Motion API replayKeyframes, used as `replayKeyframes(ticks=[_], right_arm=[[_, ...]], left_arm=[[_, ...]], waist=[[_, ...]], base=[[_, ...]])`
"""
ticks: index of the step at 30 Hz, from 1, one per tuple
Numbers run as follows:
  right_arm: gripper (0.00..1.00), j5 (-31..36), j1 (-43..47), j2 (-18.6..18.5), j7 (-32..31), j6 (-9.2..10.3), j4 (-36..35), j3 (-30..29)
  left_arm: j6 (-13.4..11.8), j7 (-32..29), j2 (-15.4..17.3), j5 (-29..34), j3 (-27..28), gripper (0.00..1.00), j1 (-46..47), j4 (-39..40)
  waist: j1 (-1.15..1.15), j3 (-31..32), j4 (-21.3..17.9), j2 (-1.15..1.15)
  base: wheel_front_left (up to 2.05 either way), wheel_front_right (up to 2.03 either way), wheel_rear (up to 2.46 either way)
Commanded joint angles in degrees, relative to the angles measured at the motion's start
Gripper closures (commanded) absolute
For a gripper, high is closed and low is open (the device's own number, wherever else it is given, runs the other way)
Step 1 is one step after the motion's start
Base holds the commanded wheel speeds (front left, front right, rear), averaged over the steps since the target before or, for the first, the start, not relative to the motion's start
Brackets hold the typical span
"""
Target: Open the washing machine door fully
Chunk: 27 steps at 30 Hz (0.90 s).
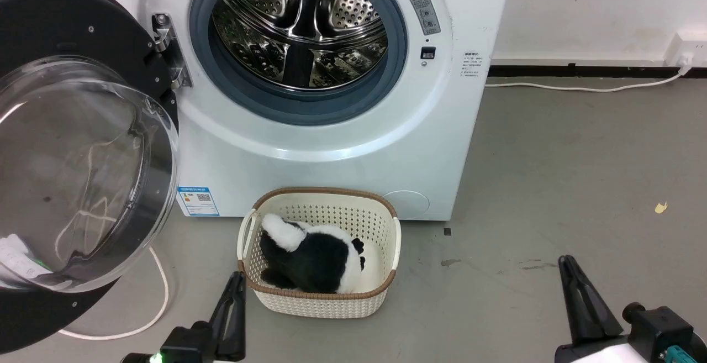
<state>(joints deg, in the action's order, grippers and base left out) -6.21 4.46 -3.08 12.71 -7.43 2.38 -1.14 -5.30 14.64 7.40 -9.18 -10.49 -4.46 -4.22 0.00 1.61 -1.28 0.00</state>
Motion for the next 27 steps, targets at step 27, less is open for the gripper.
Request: replayKeyframes(ticks=[27], right_arm=[[1.00, 1.37, -0.98, 0.04, -2.78, -0.01, -0.52, 0.25]], left_arm=[[1.17, -3.21, -0.99, 2.02, 2.30, 1.00, 0.98, 0.93]], waist=[[0.00, -0.35, 0.28, 0.00]], base=[[0.00, 0.00, 0.00]])
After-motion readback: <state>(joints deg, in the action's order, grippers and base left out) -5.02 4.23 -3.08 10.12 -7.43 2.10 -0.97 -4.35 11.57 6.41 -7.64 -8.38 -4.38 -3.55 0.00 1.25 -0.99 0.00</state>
